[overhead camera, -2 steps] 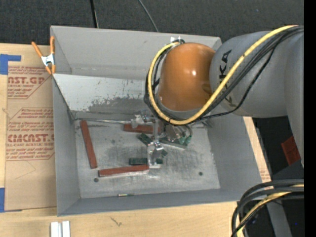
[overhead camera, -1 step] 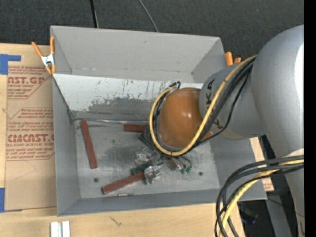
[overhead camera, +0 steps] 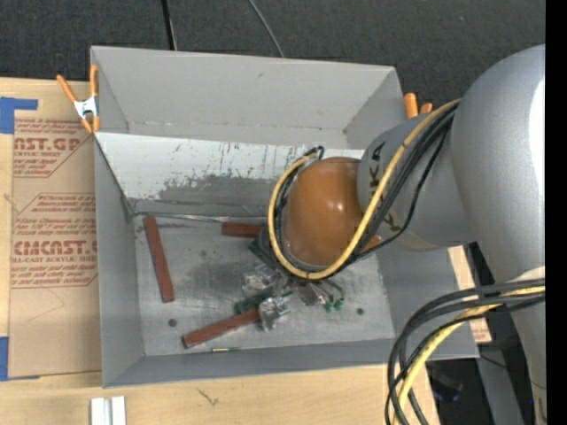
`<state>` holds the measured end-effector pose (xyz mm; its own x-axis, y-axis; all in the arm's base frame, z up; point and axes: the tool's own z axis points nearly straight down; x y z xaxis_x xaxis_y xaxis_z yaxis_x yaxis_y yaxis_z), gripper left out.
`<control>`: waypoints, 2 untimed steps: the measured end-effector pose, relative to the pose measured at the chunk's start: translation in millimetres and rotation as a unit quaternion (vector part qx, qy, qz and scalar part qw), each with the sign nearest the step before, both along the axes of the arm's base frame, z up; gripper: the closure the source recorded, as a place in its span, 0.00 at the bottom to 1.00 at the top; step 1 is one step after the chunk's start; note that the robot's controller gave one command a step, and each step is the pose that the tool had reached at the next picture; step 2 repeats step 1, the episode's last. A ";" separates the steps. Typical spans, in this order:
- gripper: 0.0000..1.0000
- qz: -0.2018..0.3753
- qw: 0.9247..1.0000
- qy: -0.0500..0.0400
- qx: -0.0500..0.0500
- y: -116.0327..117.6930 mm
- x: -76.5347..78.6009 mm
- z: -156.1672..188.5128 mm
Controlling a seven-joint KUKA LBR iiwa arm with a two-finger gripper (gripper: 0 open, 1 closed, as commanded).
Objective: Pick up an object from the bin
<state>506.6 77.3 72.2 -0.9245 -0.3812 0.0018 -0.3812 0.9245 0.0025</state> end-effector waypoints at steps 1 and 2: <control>1.00 0.020 1.000 -0.002 0.000 -5.0 17.4 145.4; 1.00 0.020 1.000 -0.002 0.000 -5.0 17.4 145.4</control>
Offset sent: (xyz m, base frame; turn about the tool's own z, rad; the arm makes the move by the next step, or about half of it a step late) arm 0.0000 0.0000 0.0000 0.0000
